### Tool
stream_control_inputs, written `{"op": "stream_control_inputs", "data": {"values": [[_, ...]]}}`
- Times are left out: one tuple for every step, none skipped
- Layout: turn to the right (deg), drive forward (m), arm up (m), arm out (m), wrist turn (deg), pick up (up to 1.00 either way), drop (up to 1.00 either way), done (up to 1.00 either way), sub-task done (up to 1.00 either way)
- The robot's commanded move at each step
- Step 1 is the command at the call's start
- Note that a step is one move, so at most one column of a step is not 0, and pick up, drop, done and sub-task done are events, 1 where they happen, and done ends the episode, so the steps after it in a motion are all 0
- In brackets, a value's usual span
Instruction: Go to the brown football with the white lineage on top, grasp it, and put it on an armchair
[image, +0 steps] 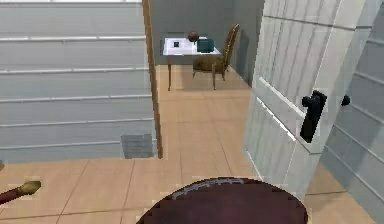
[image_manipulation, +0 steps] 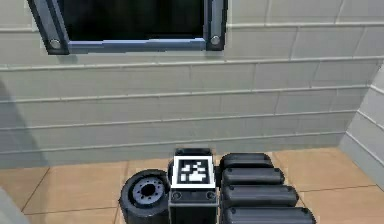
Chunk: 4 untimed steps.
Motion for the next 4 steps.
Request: {"op": "stream_control_inputs", "data": {"values": [[0.0,1.0,0.0,0.0,0.0,0.0,0.0,0.0,0.0],[0.0,1.0,0.0,0.0,0.0,0.0,0.0,0.0,0.0],[24.0,0.0,0.0,0.0,0.0,0.0,0.0,0.0,0.0],[0.0,0.1,0.0,0.0,0.0,0.0,0.0,0.0,0.0]]}}
